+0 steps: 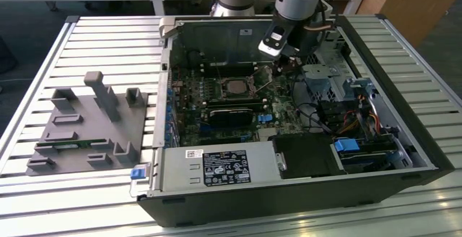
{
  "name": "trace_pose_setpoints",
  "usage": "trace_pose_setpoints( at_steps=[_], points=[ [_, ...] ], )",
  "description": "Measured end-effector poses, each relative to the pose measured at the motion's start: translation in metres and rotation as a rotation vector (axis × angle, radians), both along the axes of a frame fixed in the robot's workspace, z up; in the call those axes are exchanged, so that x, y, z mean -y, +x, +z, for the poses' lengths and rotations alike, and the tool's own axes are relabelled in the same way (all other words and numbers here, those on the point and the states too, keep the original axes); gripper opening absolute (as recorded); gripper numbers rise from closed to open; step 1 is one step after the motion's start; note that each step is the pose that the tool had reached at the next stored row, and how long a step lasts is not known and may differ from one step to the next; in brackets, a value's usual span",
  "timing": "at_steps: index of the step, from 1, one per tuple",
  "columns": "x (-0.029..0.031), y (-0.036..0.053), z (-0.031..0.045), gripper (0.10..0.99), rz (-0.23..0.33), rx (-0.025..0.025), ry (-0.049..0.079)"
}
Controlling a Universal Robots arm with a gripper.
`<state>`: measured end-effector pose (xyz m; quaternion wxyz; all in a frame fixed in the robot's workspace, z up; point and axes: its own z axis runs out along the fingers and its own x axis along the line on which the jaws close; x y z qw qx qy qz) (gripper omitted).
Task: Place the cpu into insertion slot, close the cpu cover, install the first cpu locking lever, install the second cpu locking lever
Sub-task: 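Close the cpu cover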
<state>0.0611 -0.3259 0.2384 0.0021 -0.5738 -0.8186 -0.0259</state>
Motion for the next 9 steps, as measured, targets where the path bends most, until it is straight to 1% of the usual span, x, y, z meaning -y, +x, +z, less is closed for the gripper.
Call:
trace_pose_setpoints(
  at_steps=[9],
  points=[
    [0.0000,-0.0132,0.0001,0.106,-0.007,0.0000,0.000]
  ],
)
